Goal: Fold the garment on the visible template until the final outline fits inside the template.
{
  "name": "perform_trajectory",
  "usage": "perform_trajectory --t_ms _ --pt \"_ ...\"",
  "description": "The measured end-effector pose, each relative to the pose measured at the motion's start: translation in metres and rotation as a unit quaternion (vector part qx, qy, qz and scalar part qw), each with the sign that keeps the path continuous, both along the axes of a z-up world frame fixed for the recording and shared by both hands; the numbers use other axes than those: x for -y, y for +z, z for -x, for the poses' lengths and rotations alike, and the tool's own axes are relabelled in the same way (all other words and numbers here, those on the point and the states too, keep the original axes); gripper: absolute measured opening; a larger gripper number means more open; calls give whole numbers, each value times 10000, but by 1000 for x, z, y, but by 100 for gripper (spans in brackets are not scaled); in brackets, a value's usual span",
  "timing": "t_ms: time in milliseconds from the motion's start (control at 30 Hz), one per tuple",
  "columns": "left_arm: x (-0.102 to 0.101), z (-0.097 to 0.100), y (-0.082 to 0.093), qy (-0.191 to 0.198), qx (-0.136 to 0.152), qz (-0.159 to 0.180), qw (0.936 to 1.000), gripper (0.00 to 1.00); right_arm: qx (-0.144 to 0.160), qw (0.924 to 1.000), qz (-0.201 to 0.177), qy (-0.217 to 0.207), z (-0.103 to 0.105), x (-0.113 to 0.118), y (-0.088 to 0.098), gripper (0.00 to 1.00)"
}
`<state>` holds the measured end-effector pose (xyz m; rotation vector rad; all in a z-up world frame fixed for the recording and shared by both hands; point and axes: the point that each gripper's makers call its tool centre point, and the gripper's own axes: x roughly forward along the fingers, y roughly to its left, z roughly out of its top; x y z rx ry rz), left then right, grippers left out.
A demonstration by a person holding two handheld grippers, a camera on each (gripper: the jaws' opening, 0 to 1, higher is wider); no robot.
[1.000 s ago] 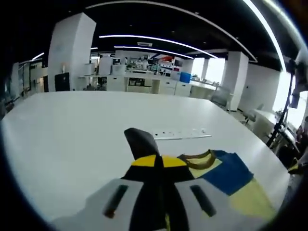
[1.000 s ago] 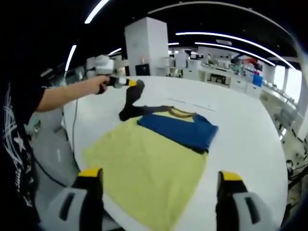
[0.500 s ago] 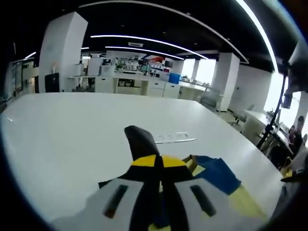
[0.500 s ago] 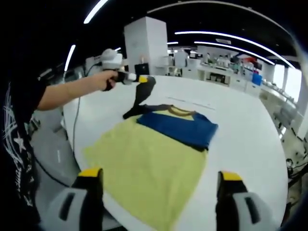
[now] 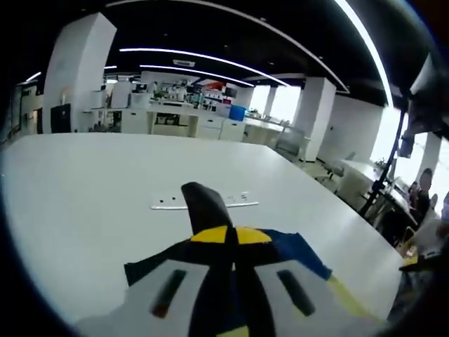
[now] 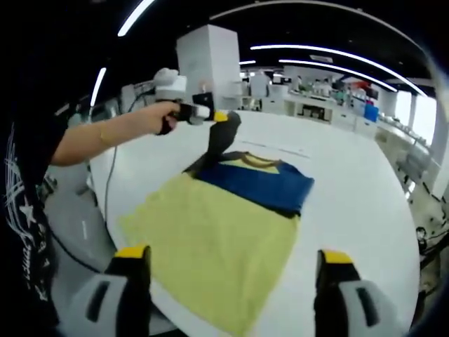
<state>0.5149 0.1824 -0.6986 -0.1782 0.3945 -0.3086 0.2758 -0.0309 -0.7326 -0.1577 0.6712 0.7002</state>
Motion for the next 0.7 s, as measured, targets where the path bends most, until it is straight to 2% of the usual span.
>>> perform_trajectory --t_ms 100,233,700 --pt "17 4 -8 -184 -81 -106 9997 0 -10 10000 9 -21 -1 1 -1 99" --pt "28 3 -23 -318 -201 -196 9991 0 -19 10000 3 -40 0 3 -2 99" --pt "69 21 -44 -778 -402 -311 9957 0 -85 9999 -17 -130 4 6 -6 99"
